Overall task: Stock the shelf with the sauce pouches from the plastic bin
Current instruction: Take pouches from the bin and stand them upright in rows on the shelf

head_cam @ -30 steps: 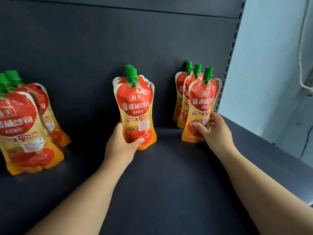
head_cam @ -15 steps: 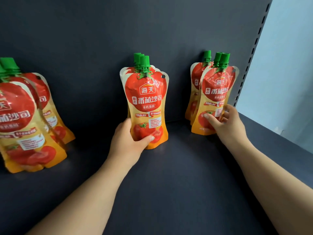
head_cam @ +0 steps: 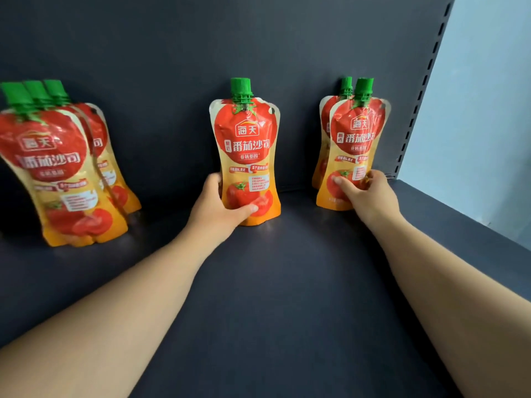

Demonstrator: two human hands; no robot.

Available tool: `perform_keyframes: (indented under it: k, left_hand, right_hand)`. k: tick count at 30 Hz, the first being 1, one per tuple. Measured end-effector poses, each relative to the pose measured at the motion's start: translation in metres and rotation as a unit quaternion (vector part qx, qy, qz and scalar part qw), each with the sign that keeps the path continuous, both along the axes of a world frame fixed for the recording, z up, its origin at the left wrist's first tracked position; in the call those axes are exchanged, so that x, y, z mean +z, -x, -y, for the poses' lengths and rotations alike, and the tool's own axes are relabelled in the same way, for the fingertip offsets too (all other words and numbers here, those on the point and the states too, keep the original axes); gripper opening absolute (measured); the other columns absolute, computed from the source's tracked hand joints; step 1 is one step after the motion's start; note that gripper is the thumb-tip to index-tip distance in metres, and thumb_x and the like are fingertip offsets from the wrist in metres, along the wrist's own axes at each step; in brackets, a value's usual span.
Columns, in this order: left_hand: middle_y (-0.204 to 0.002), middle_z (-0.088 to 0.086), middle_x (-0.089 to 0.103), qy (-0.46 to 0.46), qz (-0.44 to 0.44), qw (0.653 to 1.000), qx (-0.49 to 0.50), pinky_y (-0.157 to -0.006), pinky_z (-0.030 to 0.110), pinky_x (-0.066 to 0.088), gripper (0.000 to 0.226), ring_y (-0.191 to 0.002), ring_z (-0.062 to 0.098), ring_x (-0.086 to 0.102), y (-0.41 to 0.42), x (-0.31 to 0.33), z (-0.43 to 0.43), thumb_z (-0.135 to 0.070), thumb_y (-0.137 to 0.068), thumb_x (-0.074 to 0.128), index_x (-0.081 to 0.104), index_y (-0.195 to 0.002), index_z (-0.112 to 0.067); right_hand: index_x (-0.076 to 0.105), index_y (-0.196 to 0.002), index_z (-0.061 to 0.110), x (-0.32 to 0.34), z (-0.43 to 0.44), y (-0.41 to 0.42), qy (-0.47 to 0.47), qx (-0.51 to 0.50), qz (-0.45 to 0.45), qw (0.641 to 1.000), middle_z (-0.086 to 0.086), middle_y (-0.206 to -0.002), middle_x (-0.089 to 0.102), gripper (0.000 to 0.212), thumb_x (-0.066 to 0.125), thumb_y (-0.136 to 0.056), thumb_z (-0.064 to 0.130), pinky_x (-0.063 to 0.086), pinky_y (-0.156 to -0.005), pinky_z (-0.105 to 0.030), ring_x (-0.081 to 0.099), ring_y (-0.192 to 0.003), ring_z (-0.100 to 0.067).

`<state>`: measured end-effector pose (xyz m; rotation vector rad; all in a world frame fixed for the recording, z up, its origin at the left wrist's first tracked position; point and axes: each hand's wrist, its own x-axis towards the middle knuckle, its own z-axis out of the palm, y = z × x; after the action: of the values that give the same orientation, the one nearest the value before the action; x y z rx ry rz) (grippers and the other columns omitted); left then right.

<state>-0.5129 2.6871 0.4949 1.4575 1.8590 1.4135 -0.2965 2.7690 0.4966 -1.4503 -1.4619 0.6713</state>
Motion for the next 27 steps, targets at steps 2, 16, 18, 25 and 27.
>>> perform_keyframes:
  k: [2,16,18,25,27]
  left_hand:
    - [-0.114,-0.008,0.050,0.003,0.007,1.000,0.006,-0.083,0.027,0.042,0.067,-0.103,0.011,0.050,0.000,0.001,0.004,-0.025,-0.074,0.075,0.038,-0.130,-0.020]
    - [-0.088,-0.021,0.055,-0.026,-0.039,0.999,0.006,-0.078,0.011,0.038,0.012,-0.091,0.002,0.054,-0.044,0.006,0.203,-0.022,-0.086,0.059,0.061,-0.097,-0.027]
    - [-0.089,-0.022,0.056,-0.039,-0.055,0.998,-0.021,-0.081,0.008,0.038,0.014,-0.091,-0.004,0.053,-0.058,0.004,0.251,-0.020,-0.086,0.057,0.060,-0.083,-0.034]
    - [-0.078,-0.020,0.063,0.032,-0.032,0.997,-0.063,-0.064,-0.003,0.037,0.014,-0.071,-0.014,0.056,-0.096,-0.026,0.379,-0.024,-0.087,0.056,0.063,-0.076,-0.030]
    - [-0.078,-0.015,0.065,0.056,-0.036,0.995,-0.068,-0.062,-0.003,0.037,0.012,-0.075,-0.006,0.058,-0.108,-0.040,0.404,-0.024,-0.088,0.056,0.065,-0.081,-0.025]
  right_hand:
    - [0.042,-0.126,0.012,0.000,0.005,0.000,0.006,-0.003,0.011,1.000,-0.003,-0.127,0.055,0.061,0.061,-0.082,0.049,0.039,-0.080,-0.027,0.054,-0.113,-0.023]
    - [0.063,-0.110,0.015,0.009,0.196,-0.024,-0.050,0.075,0.110,0.990,-0.002,-0.117,0.062,0.030,0.054,-0.090,0.036,0.031,-0.078,-0.020,0.053,-0.111,-0.018]
    - [0.062,-0.113,0.017,0.009,0.245,-0.033,-0.060,0.095,0.126,0.986,0.000,-0.119,0.061,0.032,0.056,-0.089,0.036,0.030,-0.079,-0.018,0.053,-0.109,-0.016]
    - [0.065,-0.109,0.014,-0.014,0.387,-0.077,-0.054,0.163,0.232,0.957,0.004,-0.107,0.064,0.029,0.063,-0.085,0.029,0.027,-0.074,-0.007,0.055,-0.099,-0.009]
    - [0.064,-0.110,0.014,-0.028,0.415,-0.095,-0.014,0.167,0.239,0.956,0.005,-0.104,0.063,0.028,0.063,-0.085,0.029,0.028,-0.074,-0.009,0.053,-0.093,-0.006]
